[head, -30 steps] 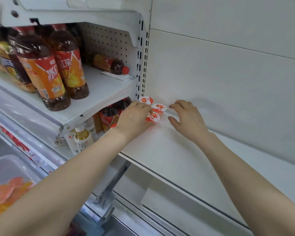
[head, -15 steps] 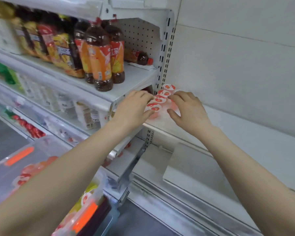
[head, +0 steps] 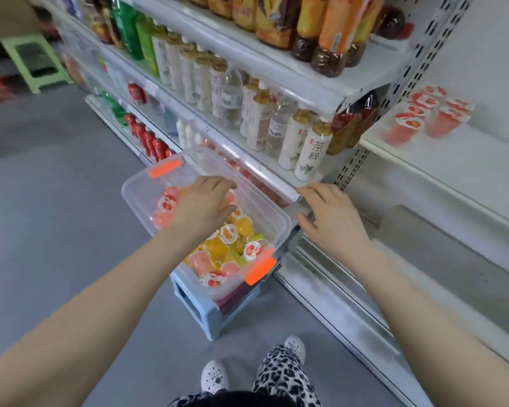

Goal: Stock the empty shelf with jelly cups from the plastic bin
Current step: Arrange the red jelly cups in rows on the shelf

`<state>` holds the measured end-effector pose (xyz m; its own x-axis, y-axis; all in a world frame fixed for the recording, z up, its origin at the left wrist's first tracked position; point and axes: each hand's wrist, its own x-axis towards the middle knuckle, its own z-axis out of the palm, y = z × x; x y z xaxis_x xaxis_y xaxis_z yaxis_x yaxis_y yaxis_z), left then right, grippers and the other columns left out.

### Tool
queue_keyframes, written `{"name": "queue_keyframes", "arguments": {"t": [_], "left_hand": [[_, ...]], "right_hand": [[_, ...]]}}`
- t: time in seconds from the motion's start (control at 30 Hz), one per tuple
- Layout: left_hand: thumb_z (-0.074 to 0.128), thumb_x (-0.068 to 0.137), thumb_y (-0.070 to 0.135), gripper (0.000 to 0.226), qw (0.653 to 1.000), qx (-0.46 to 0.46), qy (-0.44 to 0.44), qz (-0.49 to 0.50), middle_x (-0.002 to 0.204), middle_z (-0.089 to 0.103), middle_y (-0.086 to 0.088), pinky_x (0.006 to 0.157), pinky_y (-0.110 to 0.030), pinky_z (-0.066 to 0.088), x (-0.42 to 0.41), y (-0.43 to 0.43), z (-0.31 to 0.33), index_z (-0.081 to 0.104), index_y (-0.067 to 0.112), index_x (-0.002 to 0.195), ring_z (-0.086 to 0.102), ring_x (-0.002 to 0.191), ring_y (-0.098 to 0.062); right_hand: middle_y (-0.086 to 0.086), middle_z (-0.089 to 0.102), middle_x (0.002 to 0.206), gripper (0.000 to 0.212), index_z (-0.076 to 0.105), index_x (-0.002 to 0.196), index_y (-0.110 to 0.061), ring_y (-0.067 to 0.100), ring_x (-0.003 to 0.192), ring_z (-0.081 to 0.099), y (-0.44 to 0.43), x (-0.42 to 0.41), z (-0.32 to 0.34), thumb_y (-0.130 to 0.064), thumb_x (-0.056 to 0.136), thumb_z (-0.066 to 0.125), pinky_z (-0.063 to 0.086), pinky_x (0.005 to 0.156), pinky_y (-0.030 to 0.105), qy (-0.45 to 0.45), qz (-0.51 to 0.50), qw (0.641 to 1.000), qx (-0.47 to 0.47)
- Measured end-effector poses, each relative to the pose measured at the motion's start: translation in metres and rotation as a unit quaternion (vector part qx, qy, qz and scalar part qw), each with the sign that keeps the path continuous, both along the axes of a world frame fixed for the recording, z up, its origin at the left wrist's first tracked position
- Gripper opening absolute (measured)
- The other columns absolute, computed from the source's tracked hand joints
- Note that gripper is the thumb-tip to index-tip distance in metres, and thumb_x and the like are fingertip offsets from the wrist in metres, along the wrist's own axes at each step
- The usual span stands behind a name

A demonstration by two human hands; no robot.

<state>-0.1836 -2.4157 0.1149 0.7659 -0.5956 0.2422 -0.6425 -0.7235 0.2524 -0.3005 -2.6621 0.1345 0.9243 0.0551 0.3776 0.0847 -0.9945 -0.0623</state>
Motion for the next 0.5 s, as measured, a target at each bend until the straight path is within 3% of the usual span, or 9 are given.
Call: {"name": "queue_keyframes", "arguments": {"t": [0.13,0.2,0.3,0.4,0.5], "left_hand": [[0.072,0.084,0.031,0.041,0.994,0.049,0.081,0.063,0.118,0.064,-0.008,0.096,-0.043,0.042,-0.004,0.059,-0.049,0.063,0.014,0.12,0.053,0.114,-0.034],[0.07,0.085,0.033,0.039,0.988,0.074,0.103,0.088,0.117,0.066,-0.007,0.098,-0.044,0.043,-0.005,0.078,-0.071,0.064,0.015,0.119,0.052,0.114,-0.034],[0.057,0.089,0.039,0.034,0.988,0.066,0.079,0.117,0.102,0.071,-0.008,0.094,-0.044,0.046,-0.009,0.096,-0.097,0.071,0.012,0.106,0.057,0.103,-0.035],[0.035,0.095,0.039,0.048,0.992,0.054,0.046,0.107,0.097,0.072,-0.007,0.101,-0.045,0.042,-0.008,0.103,-0.114,0.074,0.011,0.098,0.057,0.102,-0.033],[0.029,0.099,0.035,0.05,0.991,0.07,0.05,0.103,0.1,0.07,-0.007,0.103,-0.047,0.038,-0.006,0.103,-0.117,0.074,0.015,0.099,0.056,0.105,-0.032]], "right_hand": [[0.008,0.066,0.108,0.044,0.066,0.114,-0.01,0.031,0.095,0.062,0.036,0.004,-0.04,-0.037,0.082,0.052,0.051,0.077,0.039,0.079,0.04,0.996,0.01],[0.008,0.068,0.11,0.044,0.064,0.121,-0.014,0.032,0.098,0.063,0.049,0.012,-0.058,-0.039,0.086,0.054,0.052,0.08,0.041,0.169,0.05,0.984,0.007],[0.005,0.064,0.122,0.045,0.054,0.133,-0.022,0.03,0.113,0.056,0.072,0.026,-0.078,-0.039,0.092,0.053,0.043,0.094,0.039,0.303,0.073,0.95,0.012],[0.006,0.064,0.121,0.038,0.057,0.128,-0.023,0.029,0.115,0.056,0.095,0.047,-0.092,-0.039,0.094,0.052,0.043,0.091,0.036,0.39,0.085,0.917,0.018],[0.006,0.066,0.119,0.044,0.064,0.121,-0.024,0.028,0.111,0.06,0.112,0.069,-0.102,-0.054,0.09,0.053,0.048,0.089,0.038,0.465,0.068,0.883,0.008]]}}
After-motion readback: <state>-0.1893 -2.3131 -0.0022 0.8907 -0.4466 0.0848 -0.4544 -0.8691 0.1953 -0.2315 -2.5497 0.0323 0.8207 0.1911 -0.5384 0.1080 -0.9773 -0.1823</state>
